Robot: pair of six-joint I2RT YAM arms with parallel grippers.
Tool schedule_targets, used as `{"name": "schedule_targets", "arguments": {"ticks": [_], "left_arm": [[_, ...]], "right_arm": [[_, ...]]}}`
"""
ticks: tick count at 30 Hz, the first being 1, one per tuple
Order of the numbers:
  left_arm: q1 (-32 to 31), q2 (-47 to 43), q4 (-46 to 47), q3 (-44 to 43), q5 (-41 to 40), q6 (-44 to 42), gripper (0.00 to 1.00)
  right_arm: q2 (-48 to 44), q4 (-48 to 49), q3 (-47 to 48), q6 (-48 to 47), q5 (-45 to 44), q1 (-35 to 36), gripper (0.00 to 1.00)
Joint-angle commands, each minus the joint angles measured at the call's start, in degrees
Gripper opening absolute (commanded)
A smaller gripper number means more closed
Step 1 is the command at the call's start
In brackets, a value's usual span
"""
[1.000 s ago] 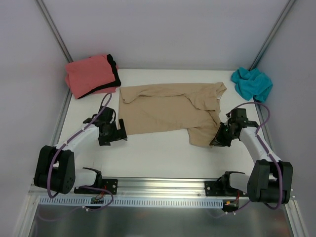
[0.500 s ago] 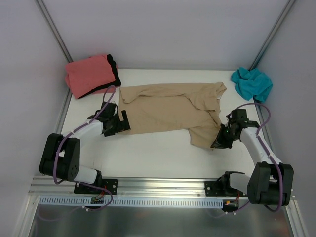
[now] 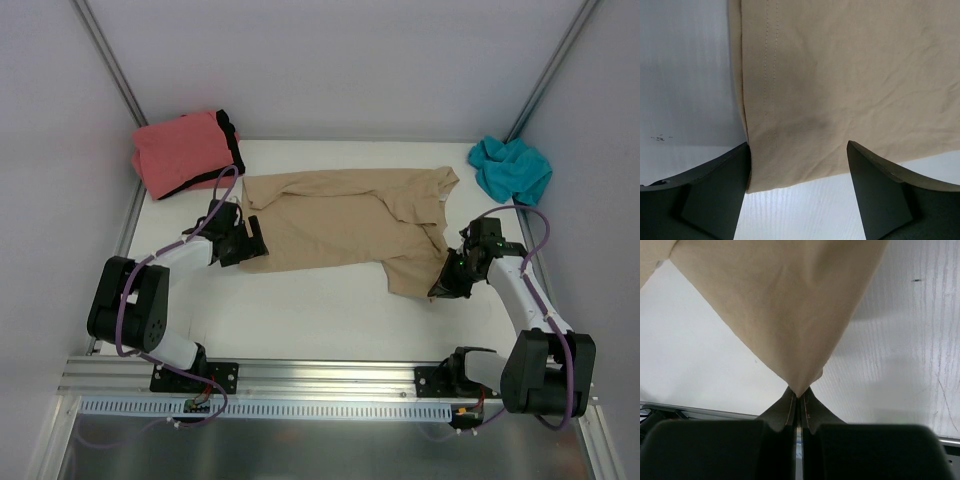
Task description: Fold and stack the t-shirts
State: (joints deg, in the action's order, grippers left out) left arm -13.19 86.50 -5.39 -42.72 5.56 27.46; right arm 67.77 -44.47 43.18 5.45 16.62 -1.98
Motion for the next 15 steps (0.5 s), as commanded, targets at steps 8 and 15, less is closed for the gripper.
{"name": "schedule_targets", "arguments": {"ticks": [8,15], "left_arm": [[-0.7,-0.01,-5.42,2.99,1.03,-1.71,0.3],[-0.7,-0.98,-8.66,2.64,-0.38,-2.32,0.0]], "right_arm": [[-1.85,-1.41,1.03,0.61,-0.98,0.22,0.0],[-2.55,-1.24,0.5,1.14,-0.71,0.22,0.01]]}}
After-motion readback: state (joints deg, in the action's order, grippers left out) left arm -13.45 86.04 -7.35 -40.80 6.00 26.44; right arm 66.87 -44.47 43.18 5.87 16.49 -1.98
